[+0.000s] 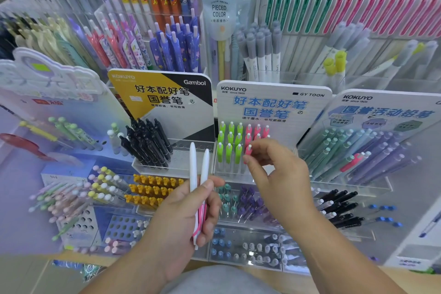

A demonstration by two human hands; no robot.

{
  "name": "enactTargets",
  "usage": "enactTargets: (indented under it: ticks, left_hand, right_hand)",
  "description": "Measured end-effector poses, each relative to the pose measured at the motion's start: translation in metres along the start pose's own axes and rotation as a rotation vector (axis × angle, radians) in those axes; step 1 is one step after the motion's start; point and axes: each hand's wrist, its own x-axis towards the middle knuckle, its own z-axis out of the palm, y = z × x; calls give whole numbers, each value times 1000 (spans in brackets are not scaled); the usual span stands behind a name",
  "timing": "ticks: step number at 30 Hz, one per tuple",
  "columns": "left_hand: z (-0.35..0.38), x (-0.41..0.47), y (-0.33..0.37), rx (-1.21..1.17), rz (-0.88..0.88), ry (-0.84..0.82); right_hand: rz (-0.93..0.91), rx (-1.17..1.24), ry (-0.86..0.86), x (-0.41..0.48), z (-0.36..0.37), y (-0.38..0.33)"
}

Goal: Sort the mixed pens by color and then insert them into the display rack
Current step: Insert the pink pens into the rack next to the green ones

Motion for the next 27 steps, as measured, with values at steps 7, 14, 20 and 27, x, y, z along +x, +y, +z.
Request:
enactTargets:
  ticks: [7,14,20,27]
  left_hand:
    - [-1,-2,1,-29,5,-37]
    - [0,-5,5,-77,-14,-113]
    - [8,-8,5,15,-2,-171]
    - [19,-6,4,116,-1,-231]
  right_hand:
    - [-26,-57,5,0,3,2]
    - [16,-67,-1,-1,-5,-7]
    - [315,394,-167,-10,-18,-36]
    - [507,727,-200,-6,-32,-48]
